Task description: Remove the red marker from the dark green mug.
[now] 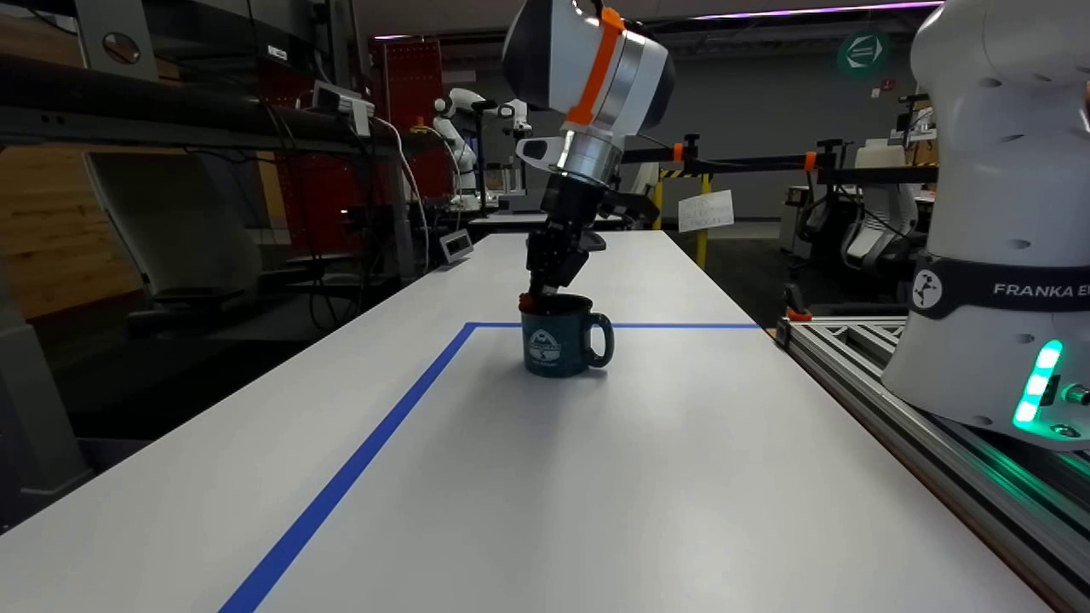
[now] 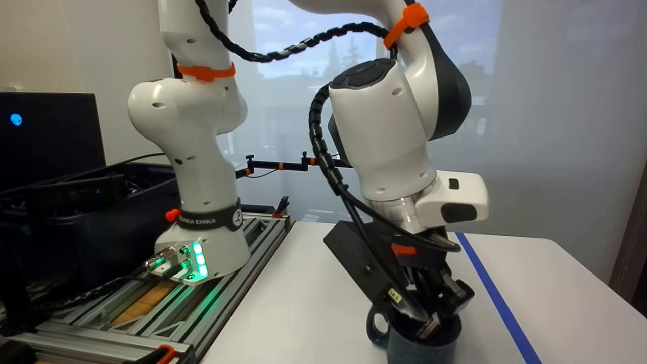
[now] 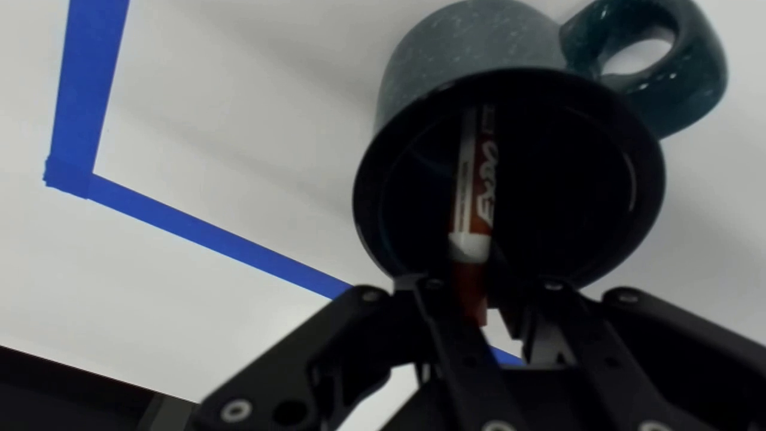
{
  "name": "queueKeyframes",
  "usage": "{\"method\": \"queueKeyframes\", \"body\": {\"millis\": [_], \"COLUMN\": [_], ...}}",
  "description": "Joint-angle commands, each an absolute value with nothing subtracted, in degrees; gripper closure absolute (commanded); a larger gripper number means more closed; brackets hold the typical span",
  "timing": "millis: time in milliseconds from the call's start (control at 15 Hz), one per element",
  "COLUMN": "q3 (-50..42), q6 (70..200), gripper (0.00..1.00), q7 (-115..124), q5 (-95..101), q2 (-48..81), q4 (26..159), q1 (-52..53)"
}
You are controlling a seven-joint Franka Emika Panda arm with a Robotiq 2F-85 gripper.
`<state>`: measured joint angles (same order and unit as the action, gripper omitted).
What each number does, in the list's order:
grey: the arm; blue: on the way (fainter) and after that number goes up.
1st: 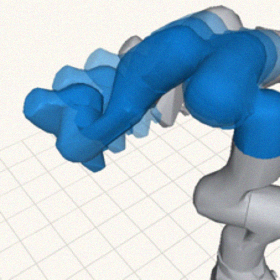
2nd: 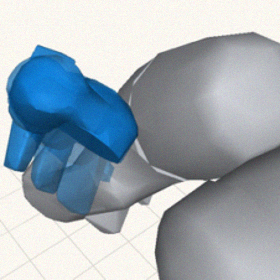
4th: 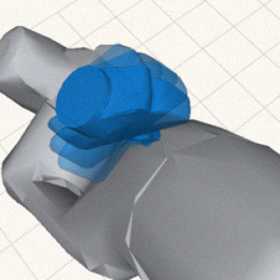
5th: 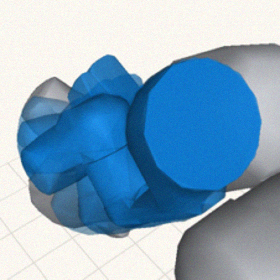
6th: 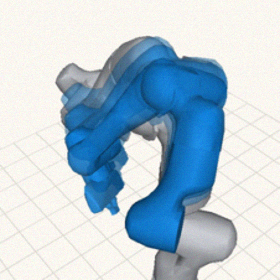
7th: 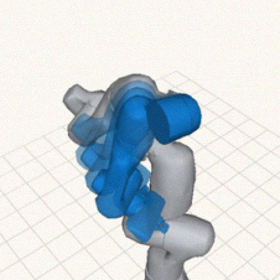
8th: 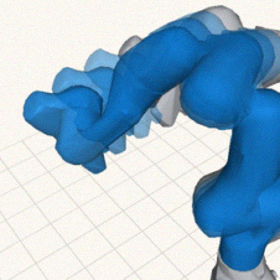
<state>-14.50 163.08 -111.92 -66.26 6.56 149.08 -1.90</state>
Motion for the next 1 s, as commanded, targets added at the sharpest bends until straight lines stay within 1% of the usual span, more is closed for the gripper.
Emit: {"method": "queueKeyframes", "body": {"millis": [0, 67, 933], "q3": [-13.7, -13.6, -14.3], "q6": [163.7, 163.6, 167.1], "gripper": [1.0, 0.95, 0.95], "q7": [-114.2, -114.2, -104.2], "q5": [-69.1, -69.0, -58.7], "q2": [8.0, 8.0, 4.2], "q4": [148.3, 148.3, 149.4], "q1": [-1.8, -1.8, -0.2]}}
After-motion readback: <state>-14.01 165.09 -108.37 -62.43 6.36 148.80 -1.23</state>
